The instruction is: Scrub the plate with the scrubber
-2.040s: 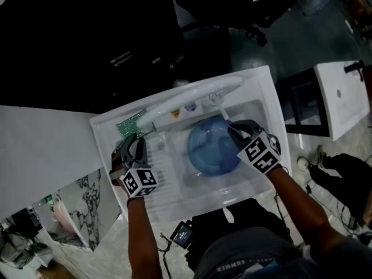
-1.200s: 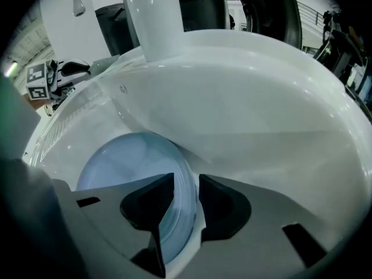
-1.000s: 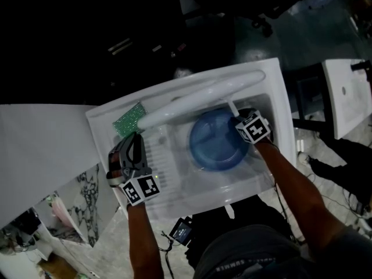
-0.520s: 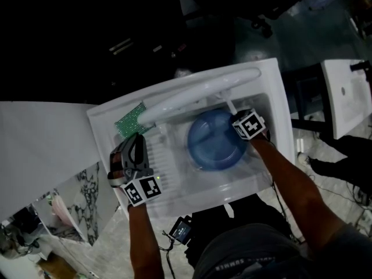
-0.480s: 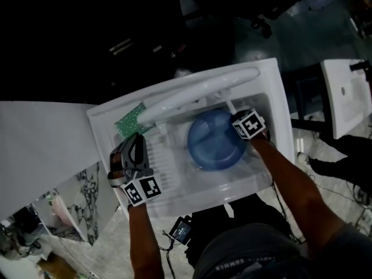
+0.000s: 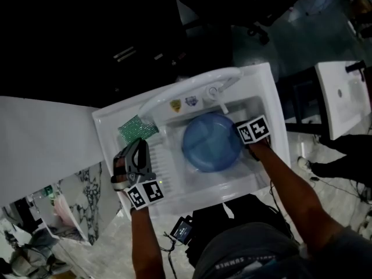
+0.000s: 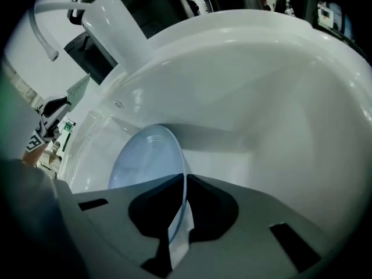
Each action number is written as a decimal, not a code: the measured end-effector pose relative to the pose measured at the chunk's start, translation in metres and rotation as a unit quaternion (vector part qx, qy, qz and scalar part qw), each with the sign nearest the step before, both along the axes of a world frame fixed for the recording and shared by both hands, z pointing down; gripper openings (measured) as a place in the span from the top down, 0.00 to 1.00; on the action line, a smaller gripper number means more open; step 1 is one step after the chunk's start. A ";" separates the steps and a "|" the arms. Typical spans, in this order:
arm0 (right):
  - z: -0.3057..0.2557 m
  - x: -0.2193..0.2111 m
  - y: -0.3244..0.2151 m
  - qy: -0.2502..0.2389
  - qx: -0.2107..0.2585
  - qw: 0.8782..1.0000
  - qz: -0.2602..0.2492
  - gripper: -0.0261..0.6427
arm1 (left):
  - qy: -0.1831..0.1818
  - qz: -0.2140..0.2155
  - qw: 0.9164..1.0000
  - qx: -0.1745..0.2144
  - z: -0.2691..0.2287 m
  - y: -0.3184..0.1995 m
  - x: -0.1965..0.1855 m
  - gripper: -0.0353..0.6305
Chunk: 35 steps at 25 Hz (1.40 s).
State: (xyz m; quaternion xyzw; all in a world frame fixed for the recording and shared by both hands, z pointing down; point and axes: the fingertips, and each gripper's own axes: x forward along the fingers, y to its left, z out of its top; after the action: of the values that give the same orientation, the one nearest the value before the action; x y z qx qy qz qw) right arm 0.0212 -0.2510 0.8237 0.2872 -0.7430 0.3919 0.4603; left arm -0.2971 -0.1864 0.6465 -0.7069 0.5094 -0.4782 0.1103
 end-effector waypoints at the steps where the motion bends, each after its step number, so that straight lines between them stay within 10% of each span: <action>1: -0.005 0.001 0.001 -0.003 0.001 1.000 0.007 0.90 | -0.001 0.001 1.000 0.002 -0.003 0.002 0.002 0.87; 22: -0.116 0.016 0.030 -0.088 0.027 0.994 0.052 0.90 | 0.024 0.093 0.995 -0.003 -0.043 0.031 0.145 0.87; 35: -0.182 0.023 0.053 -0.159 0.050 0.984 0.061 0.90 | 0.001 0.220 0.970 -0.102 -0.001 0.079 0.281 0.87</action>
State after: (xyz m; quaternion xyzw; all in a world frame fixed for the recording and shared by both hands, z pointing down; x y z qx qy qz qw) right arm 0.0437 -0.1980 0.6414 0.2890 -0.8063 0.4223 0.2968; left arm -0.0159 -0.1074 0.6459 -0.8094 0.2898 -0.4912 0.1397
